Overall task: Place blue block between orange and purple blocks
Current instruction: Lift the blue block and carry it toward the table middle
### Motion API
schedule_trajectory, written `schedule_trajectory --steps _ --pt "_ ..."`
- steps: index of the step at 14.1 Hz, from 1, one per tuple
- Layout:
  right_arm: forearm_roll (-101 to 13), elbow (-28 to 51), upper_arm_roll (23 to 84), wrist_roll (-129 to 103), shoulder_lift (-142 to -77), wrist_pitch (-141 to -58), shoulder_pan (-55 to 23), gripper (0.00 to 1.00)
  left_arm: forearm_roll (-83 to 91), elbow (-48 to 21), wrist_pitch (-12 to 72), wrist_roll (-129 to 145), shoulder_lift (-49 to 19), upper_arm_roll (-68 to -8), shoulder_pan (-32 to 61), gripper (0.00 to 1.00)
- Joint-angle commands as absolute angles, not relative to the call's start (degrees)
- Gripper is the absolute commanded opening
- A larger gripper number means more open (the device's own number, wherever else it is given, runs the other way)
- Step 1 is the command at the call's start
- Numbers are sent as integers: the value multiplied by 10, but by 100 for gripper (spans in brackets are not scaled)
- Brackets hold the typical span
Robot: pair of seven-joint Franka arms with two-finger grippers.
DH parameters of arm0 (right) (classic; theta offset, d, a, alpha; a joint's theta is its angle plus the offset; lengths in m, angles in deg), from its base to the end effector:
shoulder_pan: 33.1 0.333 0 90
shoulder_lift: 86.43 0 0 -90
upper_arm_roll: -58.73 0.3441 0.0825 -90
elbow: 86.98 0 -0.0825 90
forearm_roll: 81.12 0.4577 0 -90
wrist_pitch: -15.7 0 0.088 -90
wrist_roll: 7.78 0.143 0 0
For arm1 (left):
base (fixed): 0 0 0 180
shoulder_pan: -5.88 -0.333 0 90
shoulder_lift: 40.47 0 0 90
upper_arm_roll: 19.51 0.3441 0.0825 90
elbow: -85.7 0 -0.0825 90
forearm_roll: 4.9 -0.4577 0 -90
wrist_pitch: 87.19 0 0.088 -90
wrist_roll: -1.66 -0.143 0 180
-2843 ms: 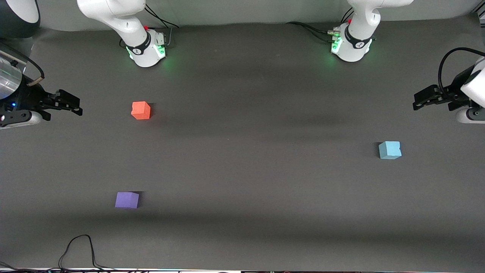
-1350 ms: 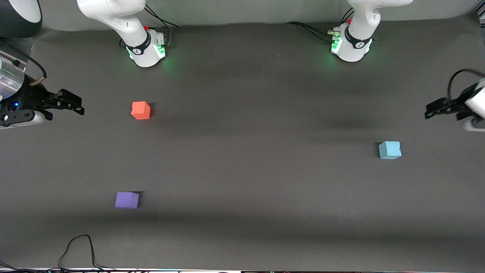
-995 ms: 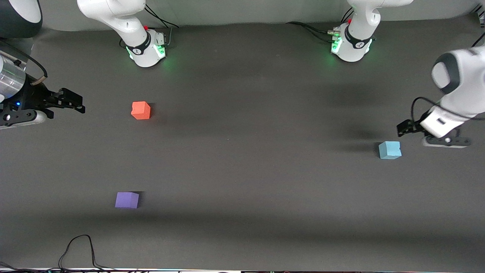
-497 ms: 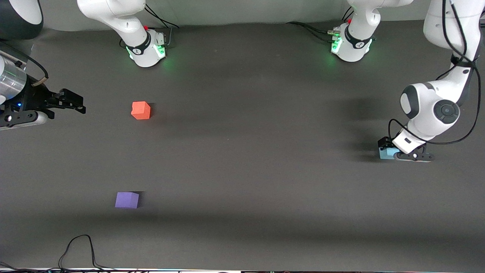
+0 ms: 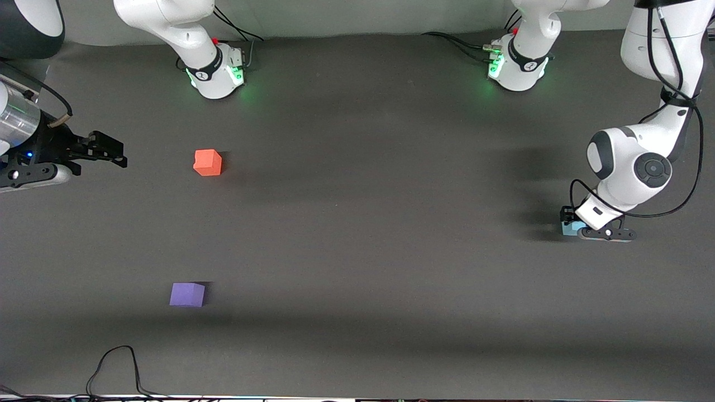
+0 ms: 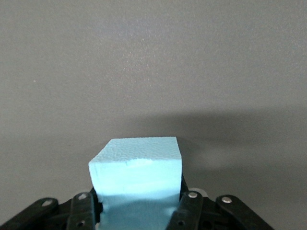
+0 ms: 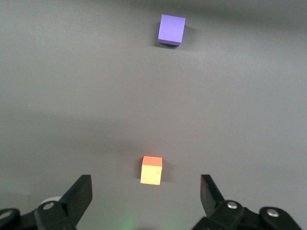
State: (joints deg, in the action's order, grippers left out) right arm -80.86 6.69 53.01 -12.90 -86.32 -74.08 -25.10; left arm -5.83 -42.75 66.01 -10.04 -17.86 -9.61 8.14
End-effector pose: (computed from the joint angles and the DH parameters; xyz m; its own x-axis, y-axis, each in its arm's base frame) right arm 0.6216 0.0254 0.5827 0.9895 0.1287 -0.0653 0.1283 -0.9917 -0.0106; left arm 0.5906 0.0852 0.1223 0.9946 -0.1005 0.0257 -0.0981 -0.9919 -0.0809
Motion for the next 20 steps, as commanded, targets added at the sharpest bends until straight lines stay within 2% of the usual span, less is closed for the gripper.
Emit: schedule_trajectory --steps 1,5,7,9,11,14,17,20 --pt "-804 57 526 -137 -866 -734 -247 100 -55 -400 608 -107 -202 -97 80 40" --pt "-804 56 525 -137 -866 -735 -247 100 -54 -225 287 -108 -275 -96 80 40" --pt "-804 56 524 -137 -863 -735 -247 100 -32 -129 163 -92 -275 -99 91 40" --pt "-804 54 524 -137 -864 -735 -247 100 -1 -63 80 -35 -275 -116 114 40" --pt "-804 54 523 -137 -864 -735 -248 100 1 -34 58 58 -275 -147 152 40" --pt "-804 53 523 -137 -864 -738 -248 100 11 -13 80 239 -259 -221 202 40" --pt "-804 52 523 -137 -865 -739 -248 100 -1 -8 153 408 -223 -257 292 40" --pt "-804 52 523 -137 -865 -739 -248 100 -48 -6 233 543 -161 -258 410 40"
